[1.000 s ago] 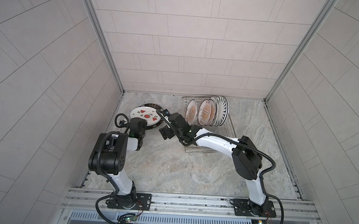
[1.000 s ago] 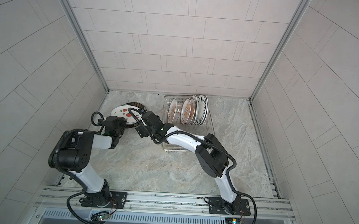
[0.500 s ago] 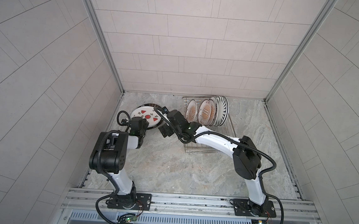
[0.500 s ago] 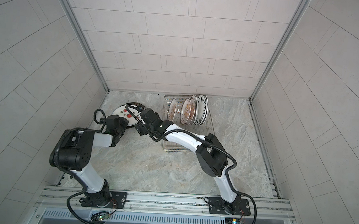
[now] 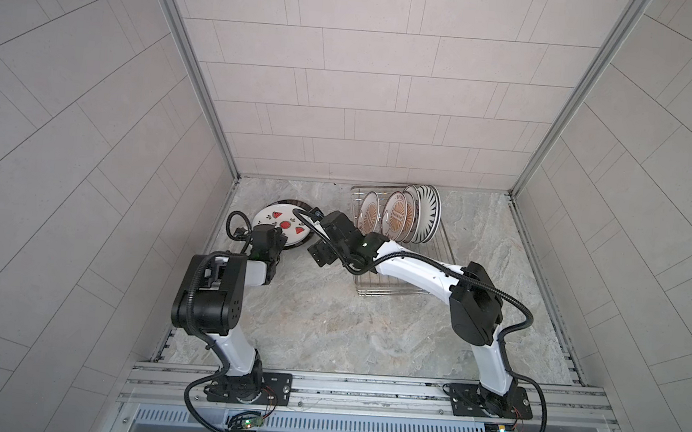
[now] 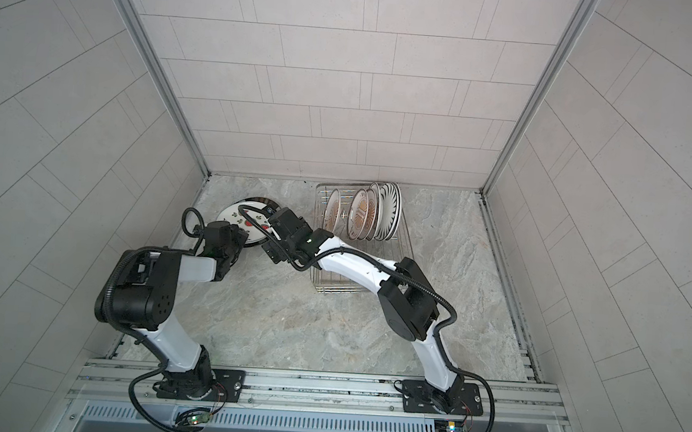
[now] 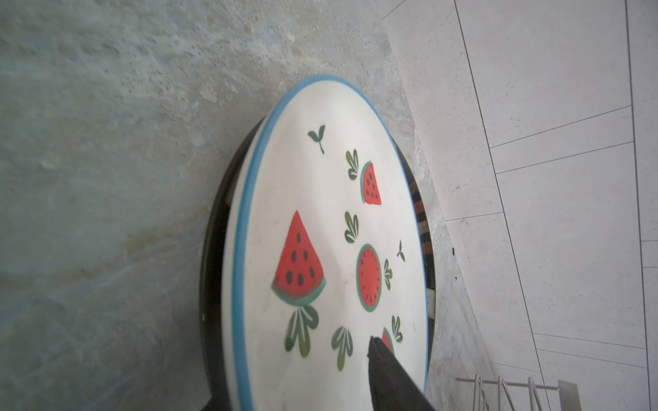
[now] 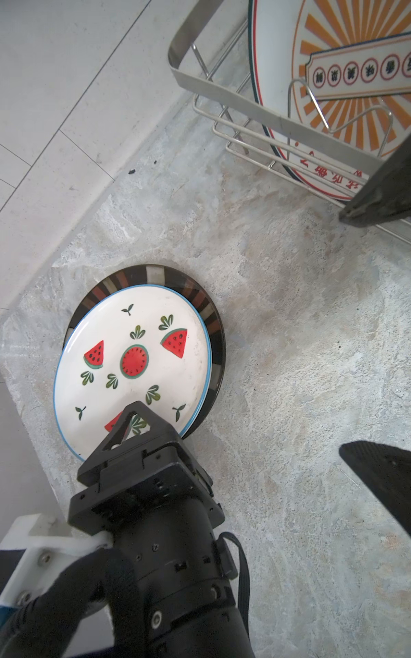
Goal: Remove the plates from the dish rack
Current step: 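Open the left gripper and withdraw it from the stacked plates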
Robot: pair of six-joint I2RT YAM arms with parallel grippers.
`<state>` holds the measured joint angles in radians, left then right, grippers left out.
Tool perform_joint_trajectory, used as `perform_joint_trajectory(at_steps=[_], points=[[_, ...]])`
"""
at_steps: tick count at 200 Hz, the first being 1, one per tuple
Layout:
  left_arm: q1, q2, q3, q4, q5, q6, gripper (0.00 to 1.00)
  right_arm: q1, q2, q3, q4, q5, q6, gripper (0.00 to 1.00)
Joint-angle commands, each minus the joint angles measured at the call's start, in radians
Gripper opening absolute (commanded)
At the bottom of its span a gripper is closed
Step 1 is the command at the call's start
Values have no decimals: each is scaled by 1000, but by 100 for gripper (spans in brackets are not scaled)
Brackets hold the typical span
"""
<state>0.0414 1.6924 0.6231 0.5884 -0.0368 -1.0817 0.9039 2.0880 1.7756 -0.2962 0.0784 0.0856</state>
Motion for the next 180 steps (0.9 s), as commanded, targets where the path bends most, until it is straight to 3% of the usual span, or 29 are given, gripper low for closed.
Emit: perform_joint_trajectory(at_steps=[1, 36, 115, 141, 180], points=[[6, -36, -19, -33, -57, 28, 52, 3, 9, 8, -21, 35, -17, 96], [6, -62, -10, -97, -116, 66, 53, 3, -3, -5, -14, 41, -15, 96], [5, -34, -6, -78, -84, 67, 53, 4, -3, -5, -9, 37, -12, 96], [5, -62, 11, -156, -116, 93, 59, 4, -4, -2, -8, 39, -12, 95], [8, -31, -6, -84, -106, 89, 59, 4, -32, -43, 40, 44, 4, 95]])
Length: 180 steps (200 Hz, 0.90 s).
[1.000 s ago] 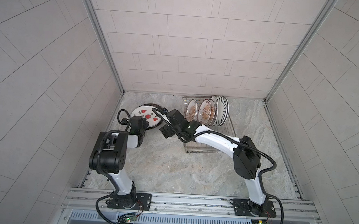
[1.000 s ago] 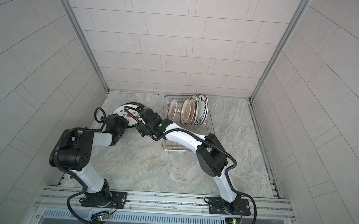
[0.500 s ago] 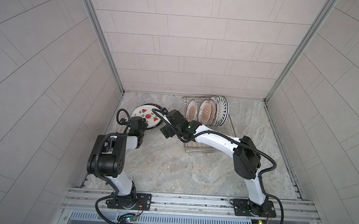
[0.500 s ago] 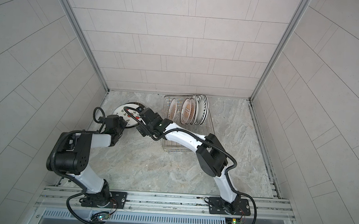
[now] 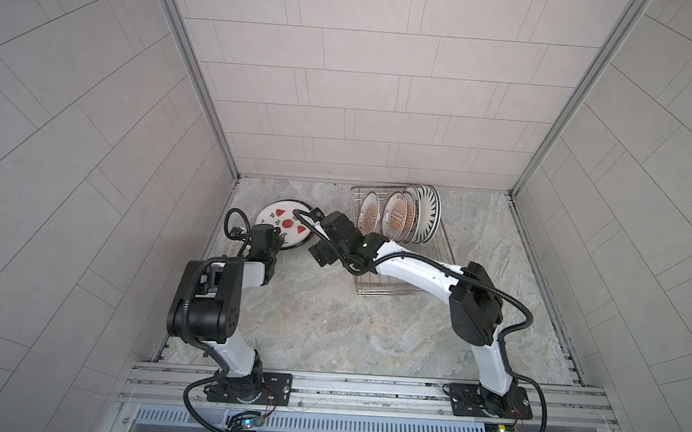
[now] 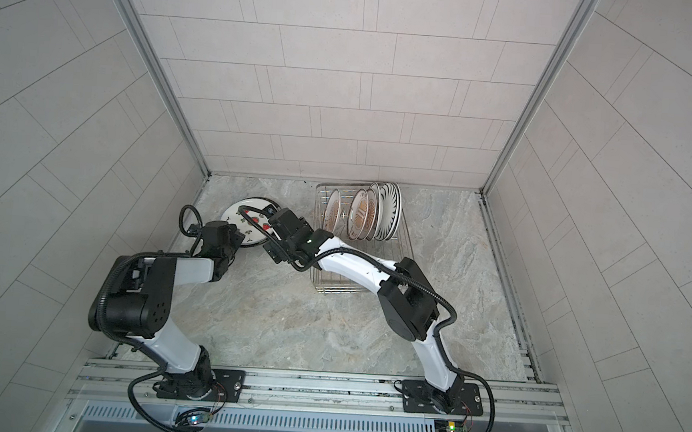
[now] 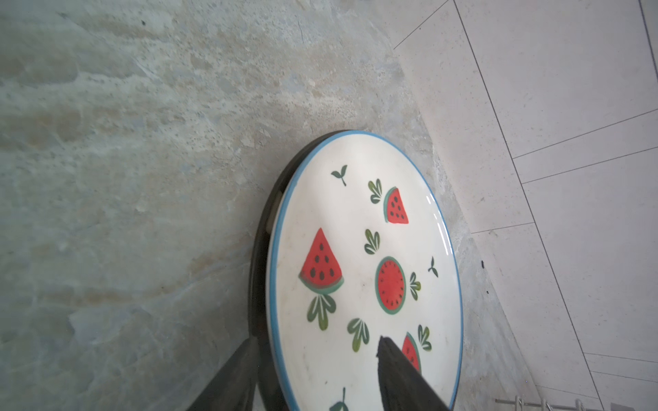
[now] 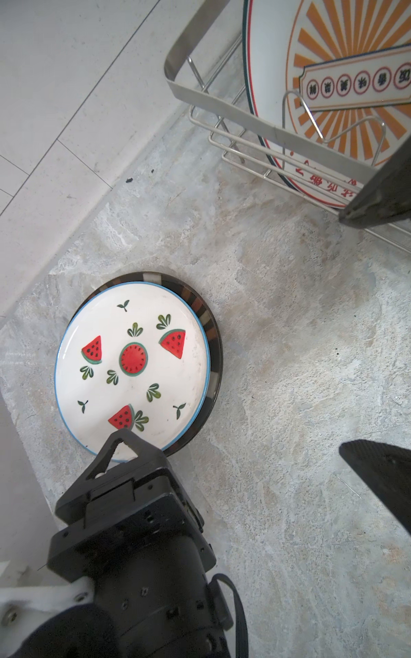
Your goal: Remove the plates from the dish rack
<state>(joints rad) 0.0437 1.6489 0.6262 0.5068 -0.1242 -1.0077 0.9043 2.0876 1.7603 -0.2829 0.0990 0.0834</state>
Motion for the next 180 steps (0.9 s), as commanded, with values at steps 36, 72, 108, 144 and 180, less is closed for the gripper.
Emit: perform_joint_trajectory(at_steps=[36, 72, 108, 144, 180], points=[[5, -32, -26, -14, -44, 14, 59, 4, -58, -53, 52, 26, 7, 95], [4, -121, -51, -29, -37, 34, 64, 14, -95, -61, 69, 6, -21, 94], [-27, -270, -80, -105, -83, 99, 81, 27, -175, -140, 167, 0, -24, 94], [-57, -432, -115, -162, -85, 186, 100, 30, -298, -306, 356, 43, 32, 93], [-128, -558, -137, -196, -43, 227, 100, 30, -425, -449, 449, 100, 76, 100]])
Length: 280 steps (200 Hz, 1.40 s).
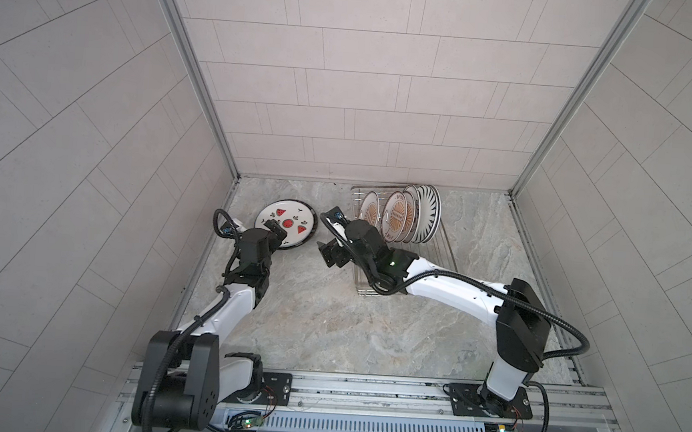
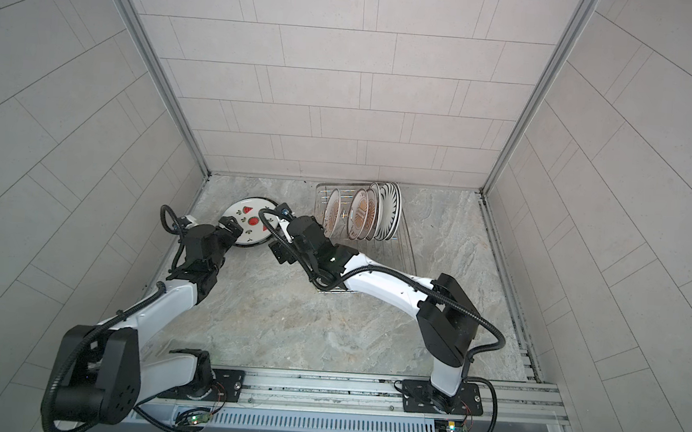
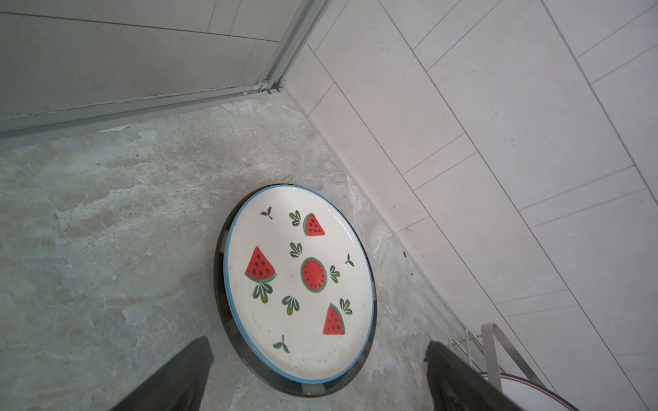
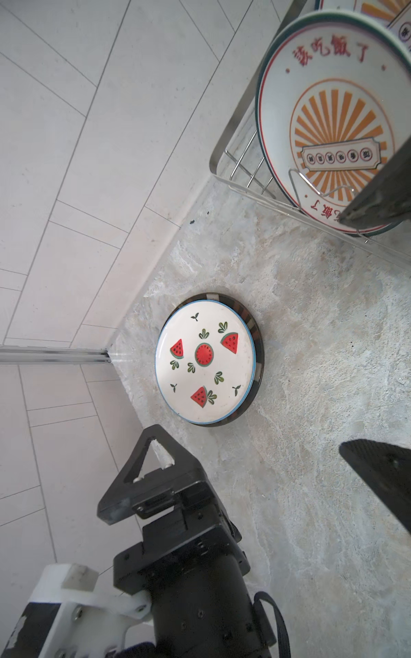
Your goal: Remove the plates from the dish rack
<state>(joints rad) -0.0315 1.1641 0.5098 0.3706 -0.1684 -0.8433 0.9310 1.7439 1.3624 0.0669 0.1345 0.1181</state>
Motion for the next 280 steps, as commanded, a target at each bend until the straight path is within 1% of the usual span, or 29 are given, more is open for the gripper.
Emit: perform_joint_trajectory(at_steps=[1, 22, 25, 44, 70, 84, 100, 119, 125, 134, 150, 158, 165, 177, 181, 191, 202, 210, 221, 237, 254, 265, 280], points=[[-58, -77, -19, -64, -1, 64, 100, 3, -83, -53, 98, 69, 43, 100], [-151, -170, 3, -141, -45, 113, 100, 2, -124, -43, -4, 169, 90, 100], [-162, -180, 7, -149, -42, 138, 100, 2, -131, -43, -18, 178, 94, 100], [-217, -234, 35, -186, 40, 178, 100, -2, -176, -76, -43, 217, 101, 100], [-301, -296, 2, -113, 128, 211, 100, -35, -262, -147, -63, 254, 172, 100], [-349, -307, 24, -151, 137, 247, 100, -69, -309, -194, -57, 255, 211, 100], [-401, -307, 53, -189, 141, 287, 100, -117, -337, -212, -78, 236, 235, 100], [-440, -305, 45, -155, 164, 260, 100, -182, -359, -229, -108, 210, 257, 99], [-454, -304, 44, -143, 182, 266, 100, -206, -366, -237, -115, 196, 262, 95], [-478, -296, 49, -136, 208, 282, 100, -251, -370, -242, -134, 147, 273, 85], [-520, -277, 70, -141, 265, 309, 100, -326, -368, -238, -171, 63, 302, 75], [-532, -265, 74, -127, 302, 316, 100, -370, -361, -225, -202, 21, 313, 72], [-543, -252, 72, -106, 332, 315, 100, -391, -353, -212, -227, 4, 316, 71], [-563, -232, 67, -66, 347, 304, 100, -427, -334, -184, -265, -10, 313, 67], [-568, -226, 68, -63, 334, 302, 100, -437, -326, -174, -273, -10, 310, 65], [-608, -219, 73, -62, 261, 314, 100, -457, -311, -160, -286, -10, 305, 62], [-663, -201, 90, -70, 181, 351, 100, -484, -286, -131, -312, -8, 305, 55], [-696, -182, 110, -89, 157, 379, 100, -499, -265, -104, -331, -1, 299, 51], [-719, -154, 136, -108, 159, 390, 100, -515, -233, -67, -358, 24, 295, 49], [-724, -121, 141, -91, 157, 343, 100, -527, -186, -10, -395, 64, 278, 46], [-728, -90, 130, -36, 171, 312, 100, -531, -143, 43, -424, 106, 259, 42], [-735, -63, 127, 2, 191, 302, 100, -533, -122, 71, -433, 132, 246, 38], [-740, -21, 141, 23, 233, 289, 100, -540, -92, 111, -453, 151, 233, 36]])
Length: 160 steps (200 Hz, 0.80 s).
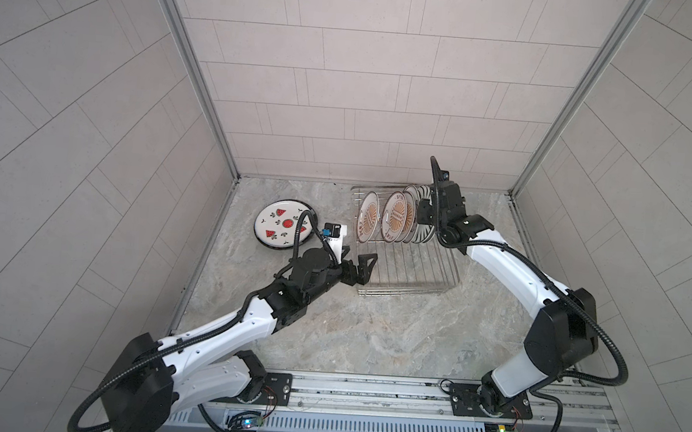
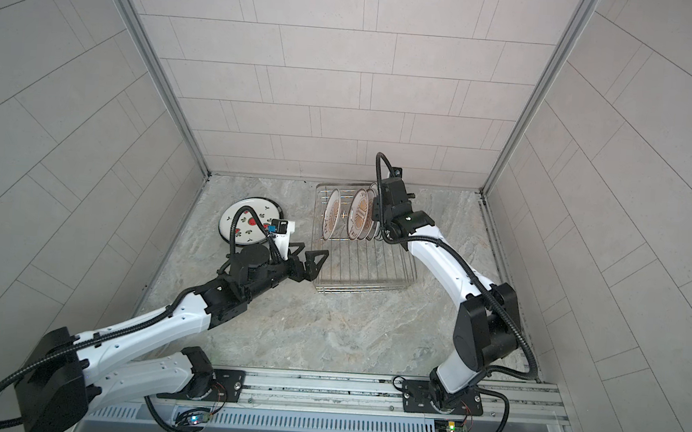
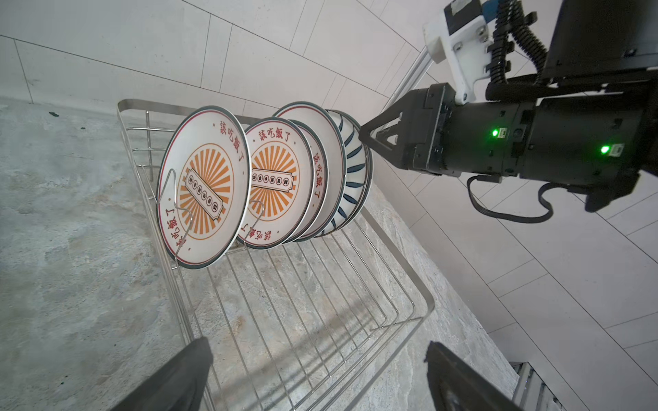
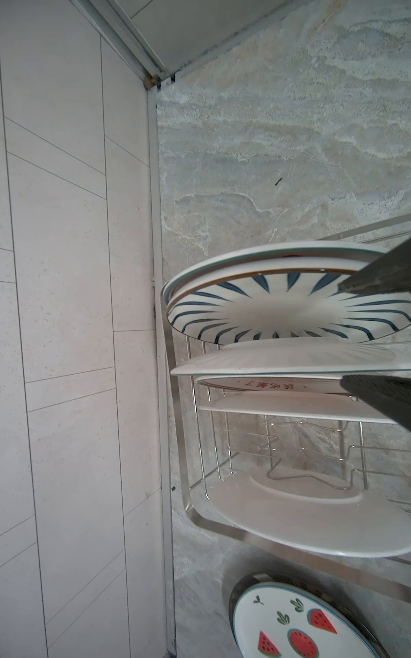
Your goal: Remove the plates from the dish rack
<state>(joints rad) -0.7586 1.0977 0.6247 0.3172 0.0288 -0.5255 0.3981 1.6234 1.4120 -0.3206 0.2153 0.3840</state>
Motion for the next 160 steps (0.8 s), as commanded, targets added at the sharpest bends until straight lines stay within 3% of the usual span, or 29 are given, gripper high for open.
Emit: perform_joint_trajectory(at_steps=[1, 22, 94, 134, 160], points=[[-13, 47, 28, 78, 38, -30, 100, -8, 31, 65, -67, 70, -34, 36], [-15, 94, 44, 104, 82, -52, 100, -15, 74, 123, -109, 105, -48, 34], [-16, 122, -7, 259, 68, -92, 100, -25, 182, 211, -141, 199, -82, 29], [-21, 134, -8, 262, 63, -87, 100, -28, 200, 222, -127, 200, -96, 26], [-25, 136, -10, 262, 56, -87, 100, -13, 219, 224, -132, 265, -104, 25]])
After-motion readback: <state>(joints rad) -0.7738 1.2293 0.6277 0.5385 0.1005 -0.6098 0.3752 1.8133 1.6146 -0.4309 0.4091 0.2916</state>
